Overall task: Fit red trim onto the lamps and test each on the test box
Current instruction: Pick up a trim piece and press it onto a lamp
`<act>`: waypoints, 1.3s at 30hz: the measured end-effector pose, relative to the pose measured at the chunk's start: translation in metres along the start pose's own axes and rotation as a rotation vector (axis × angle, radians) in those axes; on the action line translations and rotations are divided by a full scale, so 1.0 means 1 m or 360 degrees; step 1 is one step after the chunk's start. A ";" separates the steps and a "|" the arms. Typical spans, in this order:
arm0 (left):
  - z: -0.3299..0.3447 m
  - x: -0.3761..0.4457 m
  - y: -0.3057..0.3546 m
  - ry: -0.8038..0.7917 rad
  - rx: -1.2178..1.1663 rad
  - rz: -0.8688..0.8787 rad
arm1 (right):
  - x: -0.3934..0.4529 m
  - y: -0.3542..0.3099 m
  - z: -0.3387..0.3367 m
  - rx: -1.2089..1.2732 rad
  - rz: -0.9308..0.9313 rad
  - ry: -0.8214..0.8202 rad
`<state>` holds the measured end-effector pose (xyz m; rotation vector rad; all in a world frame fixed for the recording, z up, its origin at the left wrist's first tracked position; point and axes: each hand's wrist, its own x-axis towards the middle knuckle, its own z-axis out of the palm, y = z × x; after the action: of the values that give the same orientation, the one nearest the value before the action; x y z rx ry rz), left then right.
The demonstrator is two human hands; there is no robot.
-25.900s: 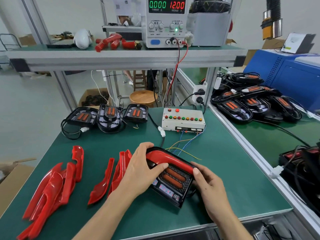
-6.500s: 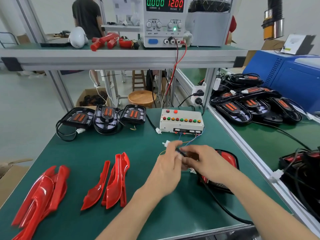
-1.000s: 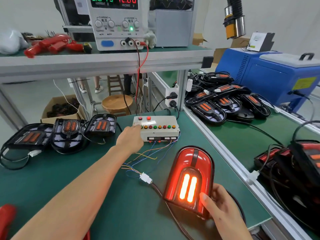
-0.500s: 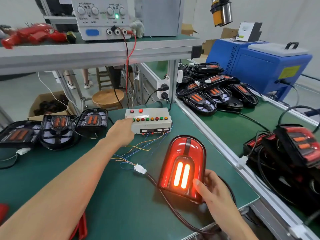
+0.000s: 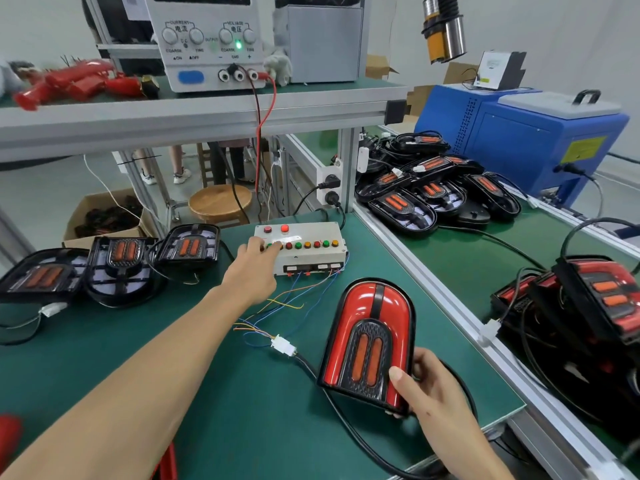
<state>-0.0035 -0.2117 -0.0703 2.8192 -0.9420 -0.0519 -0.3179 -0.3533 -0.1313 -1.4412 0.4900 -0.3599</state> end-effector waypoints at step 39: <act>-0.002 0.013 0.009 -0.0073 0.0243 -0.0083 | 0.003 0.005 -0.003 -0.0094 -0.0036 0.0033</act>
<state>0.0017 -0.2265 -0.0663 2.9947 -0.9190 -0.0541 -0.3175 -0.3564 -0.1363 -1.5022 0.5051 -0.3812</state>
